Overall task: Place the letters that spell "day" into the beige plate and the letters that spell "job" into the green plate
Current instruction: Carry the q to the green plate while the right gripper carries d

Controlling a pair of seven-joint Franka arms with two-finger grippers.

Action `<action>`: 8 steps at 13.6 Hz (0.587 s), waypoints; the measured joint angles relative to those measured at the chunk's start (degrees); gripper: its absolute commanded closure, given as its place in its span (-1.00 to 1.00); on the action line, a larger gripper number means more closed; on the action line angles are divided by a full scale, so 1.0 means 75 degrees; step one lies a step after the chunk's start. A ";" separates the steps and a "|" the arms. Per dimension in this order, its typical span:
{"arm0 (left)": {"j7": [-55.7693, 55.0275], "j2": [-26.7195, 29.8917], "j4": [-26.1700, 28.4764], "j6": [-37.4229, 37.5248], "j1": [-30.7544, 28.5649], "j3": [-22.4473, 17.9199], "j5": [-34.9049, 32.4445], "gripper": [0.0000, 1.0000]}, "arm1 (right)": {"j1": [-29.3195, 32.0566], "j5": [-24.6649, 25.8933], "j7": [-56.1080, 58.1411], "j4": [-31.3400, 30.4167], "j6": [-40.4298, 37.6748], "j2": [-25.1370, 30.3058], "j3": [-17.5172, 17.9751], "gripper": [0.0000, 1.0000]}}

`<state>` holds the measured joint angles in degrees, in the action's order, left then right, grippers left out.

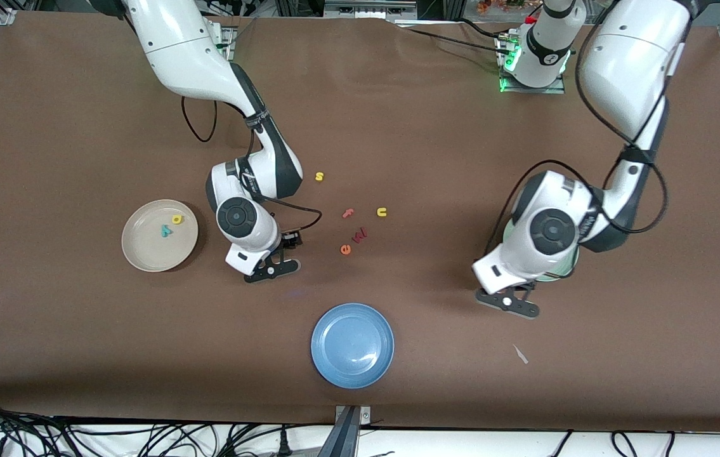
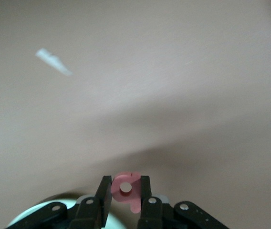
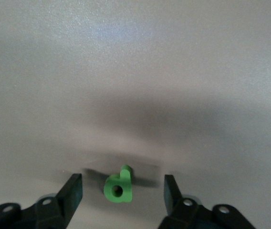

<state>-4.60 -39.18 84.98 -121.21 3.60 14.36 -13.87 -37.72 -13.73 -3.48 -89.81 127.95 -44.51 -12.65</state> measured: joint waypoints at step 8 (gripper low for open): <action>0.0517 0.0243 0.0809 0.1438 -0.1180 -0.0006 0.0000 0.77 | 0.0000 -0.0120 -0.0026 -0.0005 0.0101 -0.0080 0.0037 0.10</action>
<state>-0.72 -37.36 91.05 -110.43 -5.24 14.31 -13.86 -37.73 -14.63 -3.68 -89.85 128.70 -45.11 -12.37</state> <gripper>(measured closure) 0.744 0.401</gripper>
